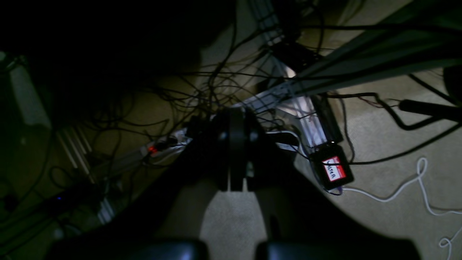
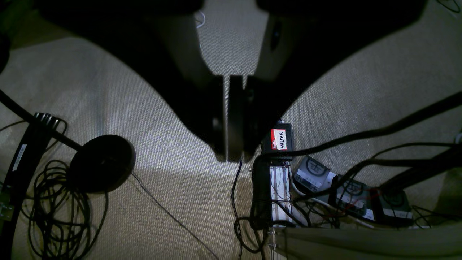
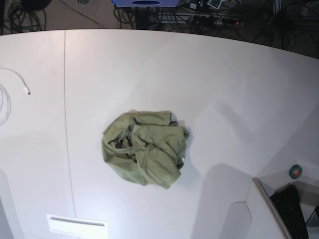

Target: Layout the t-shirt on the table in an organized manner, then fold the t-shirt properly

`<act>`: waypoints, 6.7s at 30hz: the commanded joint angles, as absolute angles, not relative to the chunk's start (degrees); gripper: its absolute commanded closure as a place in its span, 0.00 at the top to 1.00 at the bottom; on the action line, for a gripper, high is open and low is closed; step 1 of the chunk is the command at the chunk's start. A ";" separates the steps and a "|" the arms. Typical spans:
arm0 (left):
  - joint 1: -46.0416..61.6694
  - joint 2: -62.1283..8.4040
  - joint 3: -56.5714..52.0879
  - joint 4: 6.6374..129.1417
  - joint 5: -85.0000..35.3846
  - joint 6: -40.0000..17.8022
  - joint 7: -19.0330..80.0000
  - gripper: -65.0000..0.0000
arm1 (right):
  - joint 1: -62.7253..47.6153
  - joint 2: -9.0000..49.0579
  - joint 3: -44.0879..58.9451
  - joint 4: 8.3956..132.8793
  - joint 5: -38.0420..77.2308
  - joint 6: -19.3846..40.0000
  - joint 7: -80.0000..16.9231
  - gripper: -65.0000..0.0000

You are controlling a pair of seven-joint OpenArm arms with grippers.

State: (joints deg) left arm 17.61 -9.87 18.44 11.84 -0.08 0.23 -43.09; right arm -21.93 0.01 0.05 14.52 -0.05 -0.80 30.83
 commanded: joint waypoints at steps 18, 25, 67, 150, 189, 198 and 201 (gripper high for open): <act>15.08 -9.36 18.42 11.74 -0.31 0.48 -26.15 0.00 | -22.29 0.13 0.13 14.37 0.04 -0.57 24.84 0.00; 15.25 -9.36 18.42 11.74 -0.31 0.48 -26.24 0.00 | -22.29 0.13 0.04 14.37 0.04 -0.57 24.84 0.00; 15.16 -9.36 18.15 12.00 -0.31 0.48 -26.24 0.00 | -21.49 0.13 0.04 14.46 0.04 -0.57 24.75 0.00; 14.02 -9.45 18.42 10.42 -0.31 0.48 -28.00 0.00 | -20.70 1.36 -0.04 14.37 -0.04 -0.57 24.75 0.00; 14.20 -9.54 18.42 10.51 -0.31 0.48 -28.18 0.00 | -20.79 1.36 -0.04 14.46 -0.13 -0.57 25.10 0.00; 14.20 -9.54 18.33 10.59 -0.31 0.48 -28.26 0.00 | -22.46 1.36 -0.04 14.46 -0.13 -0.57 31.52 0.00; 14.29 -9.54 18.42 10.77 -0.31 0.48 -28.88 0.00 | -22.64 1.36 -0.04 14.46 -0.13 -0.57 31.52 0.00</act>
State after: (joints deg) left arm 13.56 -9.08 18.37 10.68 -0.12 0.21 -27.90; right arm -21.78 1.23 0.01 14.52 -0.08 -0.56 30.72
